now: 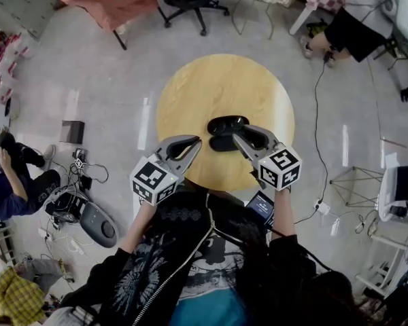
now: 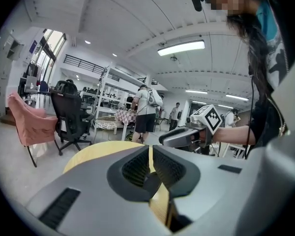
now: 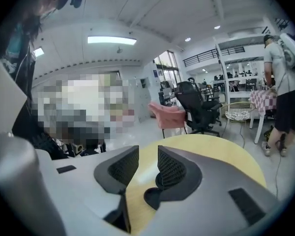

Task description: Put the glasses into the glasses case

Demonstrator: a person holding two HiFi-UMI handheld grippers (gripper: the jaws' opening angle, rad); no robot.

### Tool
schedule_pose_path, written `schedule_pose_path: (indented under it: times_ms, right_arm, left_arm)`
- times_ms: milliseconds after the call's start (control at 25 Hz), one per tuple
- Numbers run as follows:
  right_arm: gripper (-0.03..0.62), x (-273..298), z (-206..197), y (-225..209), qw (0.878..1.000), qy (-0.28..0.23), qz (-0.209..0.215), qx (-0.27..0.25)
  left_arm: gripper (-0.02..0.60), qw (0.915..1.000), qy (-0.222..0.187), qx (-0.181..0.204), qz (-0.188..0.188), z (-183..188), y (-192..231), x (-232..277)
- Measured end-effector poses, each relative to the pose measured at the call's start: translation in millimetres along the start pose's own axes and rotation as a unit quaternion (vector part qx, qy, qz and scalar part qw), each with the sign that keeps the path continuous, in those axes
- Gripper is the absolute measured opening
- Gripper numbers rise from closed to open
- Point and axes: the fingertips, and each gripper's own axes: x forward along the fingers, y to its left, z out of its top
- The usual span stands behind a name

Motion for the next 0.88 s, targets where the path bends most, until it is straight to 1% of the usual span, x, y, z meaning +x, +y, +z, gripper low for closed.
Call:
schedule_pose_path:
  times_ms: [120, 200, 280, 520, 720, 880]
  right_arm:
    - [0.124, -15, 7, 24, 0.999, -0.026, 0.018, 0.005]
    - [0.123, -24, 7, 37, 0.999, -0.038, 0.019, 0.005]
    - [0.114, -32, 4, 48, 0.999, -0.045, 0.020, 0.003]
    - [0.100, -52, -7, 81, 0.997, -0.058, 0.046, 0.008]
    - [0.090, -54, -7, 99, 0.996, -0.072, 0.056, 0.010]
    - [0.078, -53, -5, 111, 0.995, -0.082, 0.055, 0.005]
  left_arm:
    - [0.029, 1.0000, -0.003, 0.009, -0.003, 4, -14, 1]
    - [0.029, 0.9999, -0.006, 0.014, -0.003, 7, -25, 1]
    - [0.029, 0.9998, -0.009, 0.017, -0.001, 9, -37, 0]
    - [0.029, 0.9997, -0.010, 0.015, 0.016, 4, -71, -14]
    - [0.029, 0.9993, 0.002, 0.015, 0.034, -7, -80, -33]
    - [0.029, 0.9987, -0.002, 0.023, 0.045, -3, -82, -49]
